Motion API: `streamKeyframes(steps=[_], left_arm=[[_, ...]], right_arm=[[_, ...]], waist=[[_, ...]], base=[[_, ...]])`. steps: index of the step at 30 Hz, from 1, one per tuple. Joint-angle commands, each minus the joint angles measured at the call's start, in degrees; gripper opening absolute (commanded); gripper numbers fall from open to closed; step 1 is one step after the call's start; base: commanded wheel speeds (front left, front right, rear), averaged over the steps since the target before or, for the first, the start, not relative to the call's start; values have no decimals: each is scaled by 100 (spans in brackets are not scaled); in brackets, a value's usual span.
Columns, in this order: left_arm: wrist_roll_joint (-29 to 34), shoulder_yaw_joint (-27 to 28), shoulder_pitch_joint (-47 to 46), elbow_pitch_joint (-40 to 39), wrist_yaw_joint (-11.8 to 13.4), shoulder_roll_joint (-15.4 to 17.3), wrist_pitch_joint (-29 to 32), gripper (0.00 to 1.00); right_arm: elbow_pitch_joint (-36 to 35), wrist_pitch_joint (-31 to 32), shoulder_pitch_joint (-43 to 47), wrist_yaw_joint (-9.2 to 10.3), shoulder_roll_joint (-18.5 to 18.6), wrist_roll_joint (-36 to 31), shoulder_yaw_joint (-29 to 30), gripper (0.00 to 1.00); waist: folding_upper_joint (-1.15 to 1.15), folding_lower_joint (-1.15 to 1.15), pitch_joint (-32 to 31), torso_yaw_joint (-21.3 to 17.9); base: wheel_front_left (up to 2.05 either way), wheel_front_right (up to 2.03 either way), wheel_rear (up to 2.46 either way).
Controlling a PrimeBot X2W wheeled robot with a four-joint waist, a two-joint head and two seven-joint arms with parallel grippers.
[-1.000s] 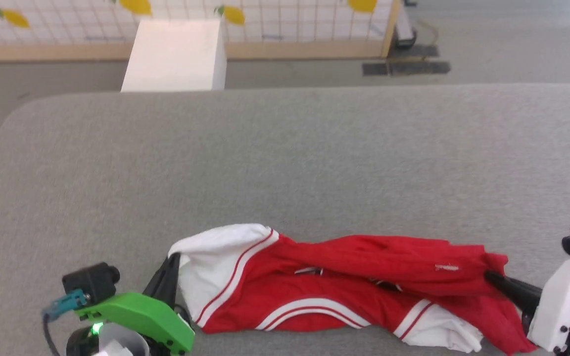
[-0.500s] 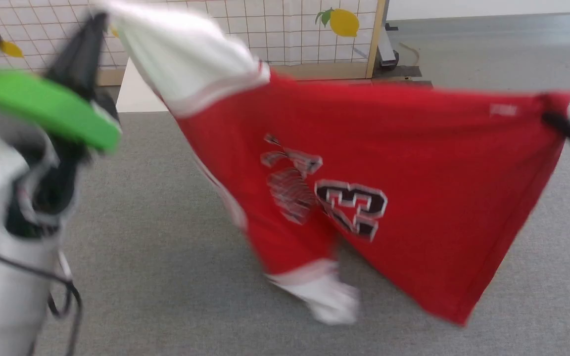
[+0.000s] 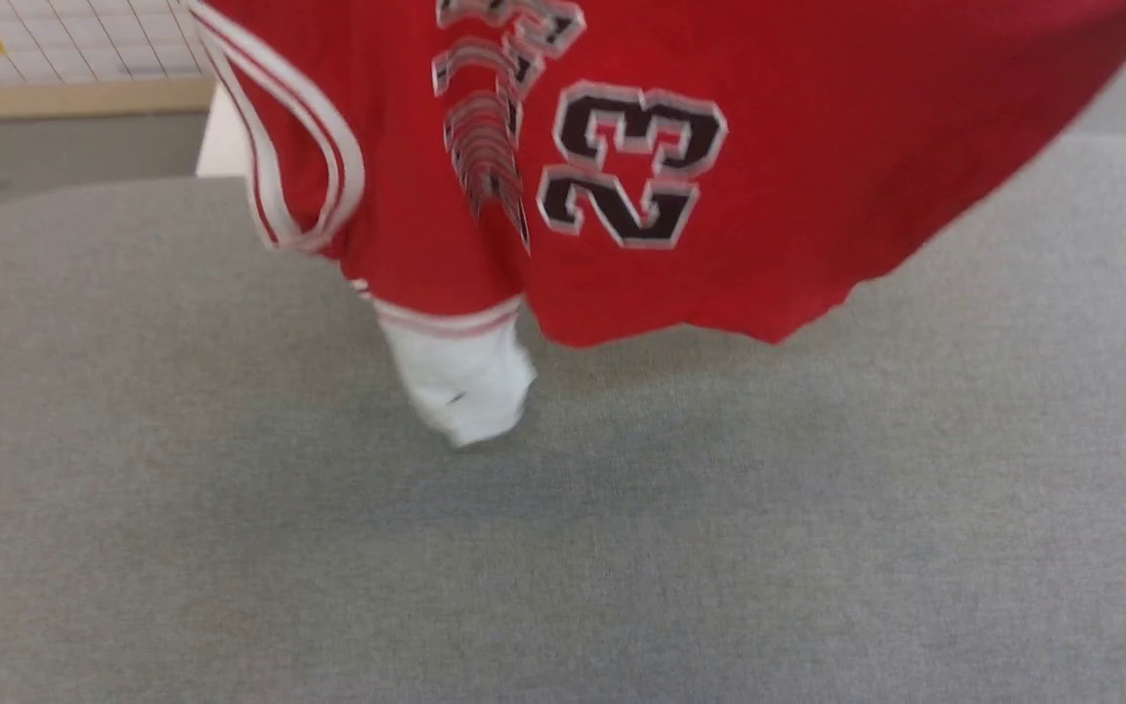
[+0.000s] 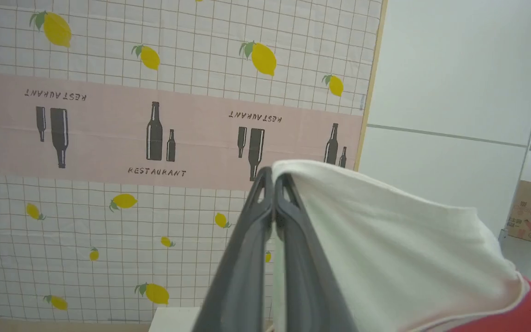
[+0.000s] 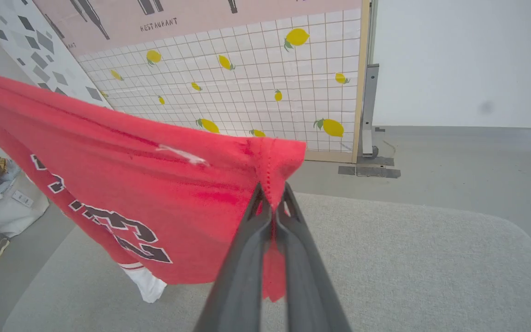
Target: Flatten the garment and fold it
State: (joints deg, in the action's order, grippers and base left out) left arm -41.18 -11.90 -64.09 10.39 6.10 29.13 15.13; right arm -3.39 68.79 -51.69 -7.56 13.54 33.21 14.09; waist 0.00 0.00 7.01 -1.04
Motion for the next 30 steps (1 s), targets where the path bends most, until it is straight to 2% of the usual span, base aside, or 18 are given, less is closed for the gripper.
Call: streamKeyframes(steps=[1,5,10,13,18,23,27,30], left_arm=[[42,50,-263,189,35,51,-54,0],[326,-13,-970,813,-4,190,-177,0],[609,-1,-1866,1336,68,176,-593,0],[723,82,-2310,1562,189,132,-943,0],[914,199,-2939,1838,255,95,-1748,0],[938,311,-3275,2080,184,-42,-2561,0],[878,345,-3262,2317,-25,-141,-2836,0],[815,328,-3135,2439,-291,-248,-2933,0]], right_arm=[[122,-97,-264,8,-79,-164,-13,0],[523,-494,-1088,8,-442,-744,-8,0],[1099,-1179,-2165,8,-842,-1531,38,0],[1432,-1683,-2700,8,-959,-1937,28,0],[1984,-2535,-3533,8,-1055,-2406,140,0],[2516,-3203,-4075,8,-1064,-2318,142,0],[2850,-3635,-4157,8,-1065,-2173,90,0],[3006,-3902,-3969,8,-1065,-1993,-8,0]], waist=[[0,0,508,-106],[0,0,1174,-219],[0,0,2010,-337],[0,0,2392,-384],[0,0,2910,-410],[0,0,3228,-317],[0,0,3371,-203],[0,0,3394,-93]], base=[[0,0,0],[0,0,0],[0,0,0],[0,0,0],[0,0,0],[0,0,0],[0,0,0],[0,0,0]])
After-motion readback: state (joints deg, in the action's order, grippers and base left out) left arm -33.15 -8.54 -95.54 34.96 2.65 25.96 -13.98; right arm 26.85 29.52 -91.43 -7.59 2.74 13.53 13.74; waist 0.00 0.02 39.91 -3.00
